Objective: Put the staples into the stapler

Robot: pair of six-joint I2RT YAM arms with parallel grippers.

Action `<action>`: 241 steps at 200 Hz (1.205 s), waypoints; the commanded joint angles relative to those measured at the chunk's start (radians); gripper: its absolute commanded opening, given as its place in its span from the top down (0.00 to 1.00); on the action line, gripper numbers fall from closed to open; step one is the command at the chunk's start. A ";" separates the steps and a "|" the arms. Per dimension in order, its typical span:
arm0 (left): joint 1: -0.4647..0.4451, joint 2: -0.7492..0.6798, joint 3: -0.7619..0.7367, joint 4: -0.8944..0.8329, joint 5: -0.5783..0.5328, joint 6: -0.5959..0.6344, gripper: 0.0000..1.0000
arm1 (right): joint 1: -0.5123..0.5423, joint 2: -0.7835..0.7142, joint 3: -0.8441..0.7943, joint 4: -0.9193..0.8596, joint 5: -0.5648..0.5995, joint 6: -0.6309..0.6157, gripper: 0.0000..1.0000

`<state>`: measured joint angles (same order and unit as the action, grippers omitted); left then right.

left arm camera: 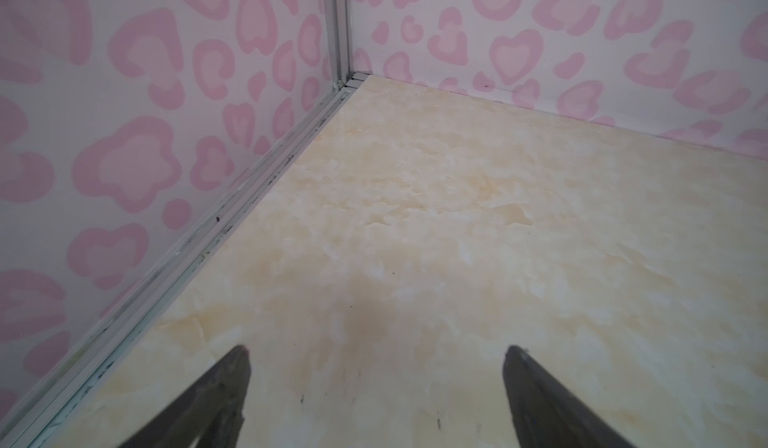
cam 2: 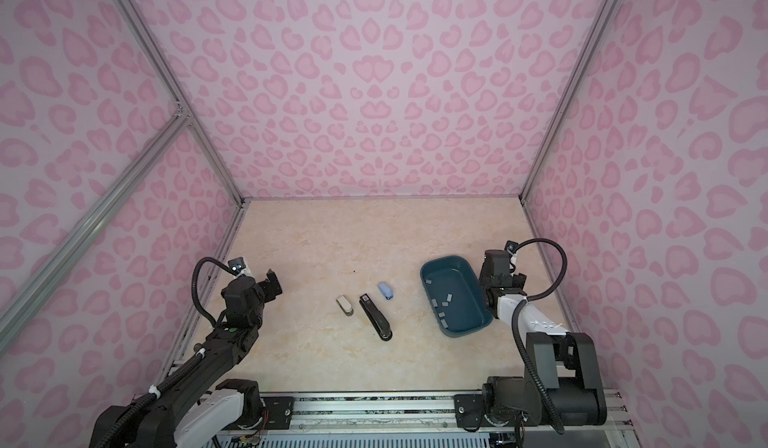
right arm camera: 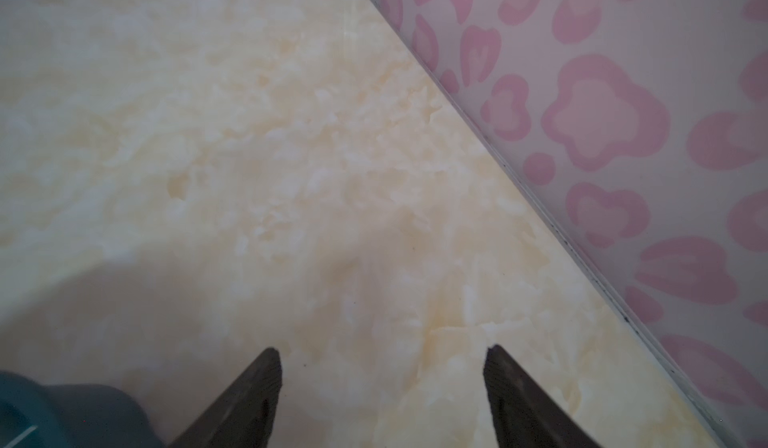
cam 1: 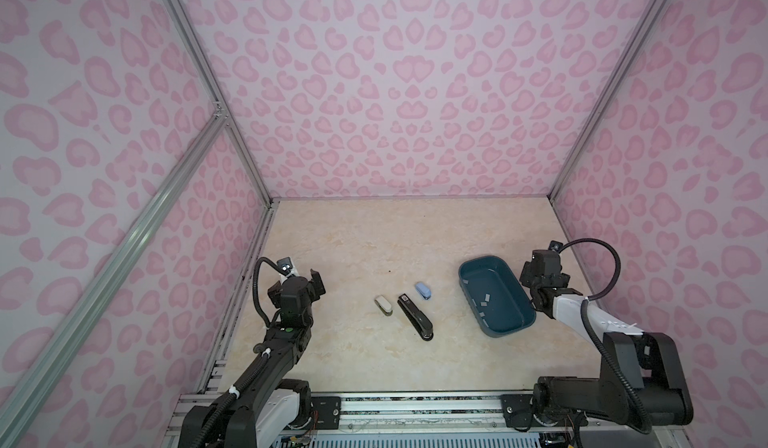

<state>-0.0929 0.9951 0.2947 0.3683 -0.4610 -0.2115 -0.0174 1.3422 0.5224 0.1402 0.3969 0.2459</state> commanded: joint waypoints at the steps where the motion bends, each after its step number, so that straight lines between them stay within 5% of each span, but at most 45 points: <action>1: 0.012 0.020 -0.063 0.189 -0.118 0.017 0.04 | 0.007 -0.037 -0.110 0.342 -0.013 -0.080 0.21; 40: 0.050 0.050 -0.111 0.332 -0.041 0.061 0.04 | -0.045 -0.053 -0.288 0.767 -0.295 -0.152 0.16; 74: 0.078 0.107 -0.132 0.484 0.132 0.125 0.04 | -0.051 0.197 -0.244 0.974 -0.488 -0.187 0.15; 94: 0.087 0.149 -0.115 0.514 0.262 0.174 0.03 | -0.032 0.208 -0.234 0.946 -0.433 -0.199 0.16; 107: 0.087 0.174 -0.103 0.524 0.320 0.199 0.03 | -0.030 0.175 -0.235 0.904 -0.398 -0.184 0.02; 162: 0.106 0.285 0.011 0.458 0.404 0.212 0.02 | 0.111 0.192 -0.228 0.916 -0.106 -0.253 0.02; 209: 0.107 0.332 -0.040 0.607 0.442 0.180 0.03 | 0.118 0.195 -0.237 0.935 -0.090 -0.258 0.02; 232: 0.107 0.492 -0.009 0.725 0.446 0.183 0.00 | 0.119 0.195 -0.238 0.937 -0.089 -0.258 0.02; 241: 0.106 0.454 0.011 0.612 0.470 0.204 0.02 | 0.120 0.194 -0.238 0.939 -0.087 -0.258 0.02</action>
<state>0.0132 1.4250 0.2756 0.9375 -0.0456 -0.0269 0.1001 1.5330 0.2886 1.0309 0.2806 -0.0040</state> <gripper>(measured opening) 0.980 0.980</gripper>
